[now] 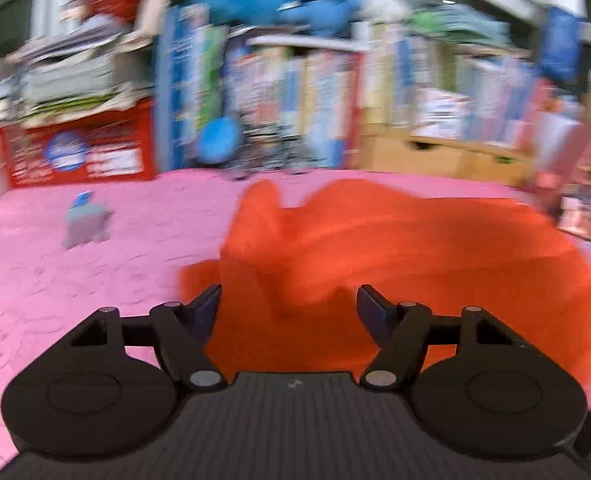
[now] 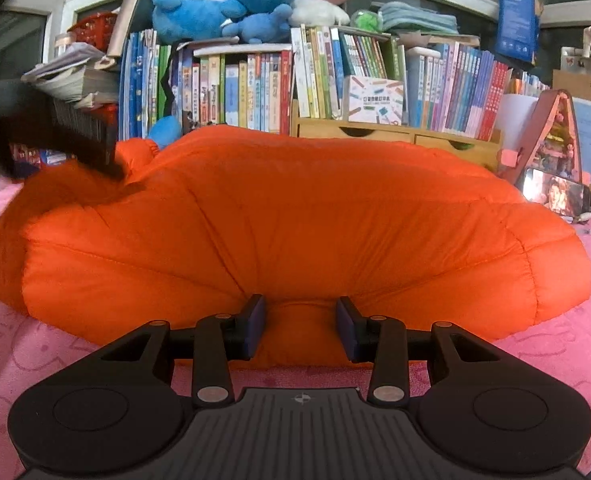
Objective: Fold clothes
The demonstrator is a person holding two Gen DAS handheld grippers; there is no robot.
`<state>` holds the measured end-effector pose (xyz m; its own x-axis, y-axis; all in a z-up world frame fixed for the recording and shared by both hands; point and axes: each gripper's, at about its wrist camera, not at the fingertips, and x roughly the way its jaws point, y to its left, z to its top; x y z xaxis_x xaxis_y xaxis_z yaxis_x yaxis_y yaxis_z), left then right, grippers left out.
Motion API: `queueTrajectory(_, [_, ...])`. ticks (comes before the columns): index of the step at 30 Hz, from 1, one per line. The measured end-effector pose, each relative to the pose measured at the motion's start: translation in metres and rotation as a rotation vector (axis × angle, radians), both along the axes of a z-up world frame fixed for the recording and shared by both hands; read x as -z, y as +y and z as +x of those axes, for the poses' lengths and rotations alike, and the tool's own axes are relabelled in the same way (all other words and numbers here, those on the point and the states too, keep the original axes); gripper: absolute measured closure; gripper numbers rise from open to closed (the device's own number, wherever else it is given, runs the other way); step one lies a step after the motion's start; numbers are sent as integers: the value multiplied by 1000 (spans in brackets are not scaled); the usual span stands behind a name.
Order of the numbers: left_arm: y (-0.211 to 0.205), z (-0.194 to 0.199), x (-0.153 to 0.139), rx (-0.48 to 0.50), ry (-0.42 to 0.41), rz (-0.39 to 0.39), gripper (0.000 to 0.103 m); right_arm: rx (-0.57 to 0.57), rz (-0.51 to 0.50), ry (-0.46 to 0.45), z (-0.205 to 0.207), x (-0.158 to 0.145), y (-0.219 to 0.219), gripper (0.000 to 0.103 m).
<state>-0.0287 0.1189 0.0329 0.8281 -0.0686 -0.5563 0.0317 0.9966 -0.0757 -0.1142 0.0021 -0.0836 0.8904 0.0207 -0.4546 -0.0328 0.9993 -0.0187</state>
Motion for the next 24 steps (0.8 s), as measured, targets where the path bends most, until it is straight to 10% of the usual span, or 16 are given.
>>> queueTrajectory(11, [-61,-42,-59,158,-66,82,28,-27,43,-33,-4,4,-8,63])
queueTrajectory(14, [-70,-27,-47,230,75,-24,29,-28,62,-36,-3,5,-10,63])
queueTrajectory(19, [-84,11,-2,274,346,-175,58,-31,82,-40,-3,5,-13,63])
queueTrajectory(24, [-95,36,28,214,454,-122,59,-34,92,-43,-4,6,-16,63])
